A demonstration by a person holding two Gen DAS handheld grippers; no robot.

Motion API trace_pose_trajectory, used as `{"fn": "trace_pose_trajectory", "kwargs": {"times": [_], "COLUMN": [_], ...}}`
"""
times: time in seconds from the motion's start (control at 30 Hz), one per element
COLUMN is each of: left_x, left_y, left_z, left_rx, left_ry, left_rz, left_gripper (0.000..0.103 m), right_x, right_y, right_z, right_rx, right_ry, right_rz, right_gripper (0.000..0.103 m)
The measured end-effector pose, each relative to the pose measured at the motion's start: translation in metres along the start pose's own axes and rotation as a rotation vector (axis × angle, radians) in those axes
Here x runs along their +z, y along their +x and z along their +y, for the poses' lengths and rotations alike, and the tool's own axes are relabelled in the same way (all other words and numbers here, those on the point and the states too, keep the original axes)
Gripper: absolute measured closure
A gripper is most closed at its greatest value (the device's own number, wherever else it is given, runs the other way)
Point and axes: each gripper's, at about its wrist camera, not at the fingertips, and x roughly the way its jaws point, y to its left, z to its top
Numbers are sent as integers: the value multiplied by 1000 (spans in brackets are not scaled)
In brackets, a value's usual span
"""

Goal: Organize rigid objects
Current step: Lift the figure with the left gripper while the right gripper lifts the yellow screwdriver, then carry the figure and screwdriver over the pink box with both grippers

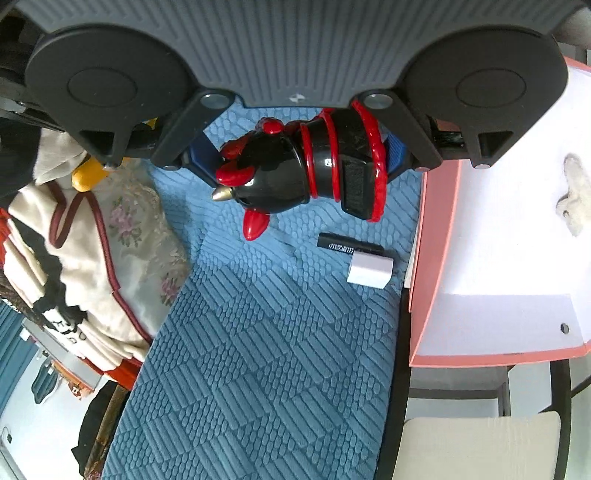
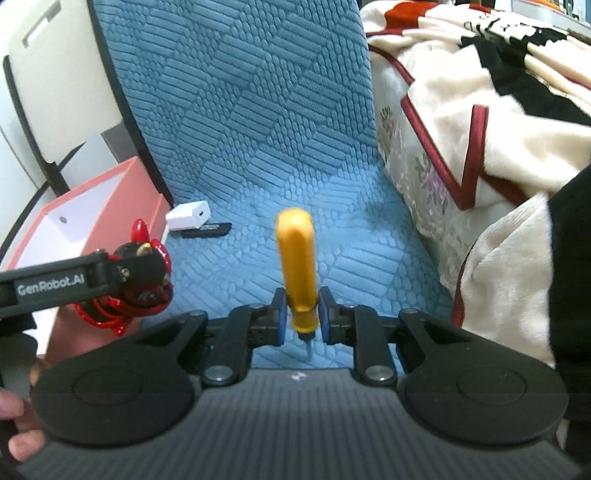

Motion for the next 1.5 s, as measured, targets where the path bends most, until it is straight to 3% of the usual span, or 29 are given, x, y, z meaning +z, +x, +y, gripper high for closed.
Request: {"fn": "trace_pose_trajectory", "kwargs": {"times": [0.9,1.5], "left_x": [12,26], "left_y": [-72,-125], "left_z": [18,90], "left_rx": [3,91], "left_ry": [-19,-65], "left_rz": [-61,-115], "left_gripper": [15,15], "right_x": [15,27], "right_y": [-56,-60], "right_z": [31,125], "right_rx": [64,207], "right_ry": [-51,-185], "right_rz": [-70,-70], "right_gripper": [82,82]}}
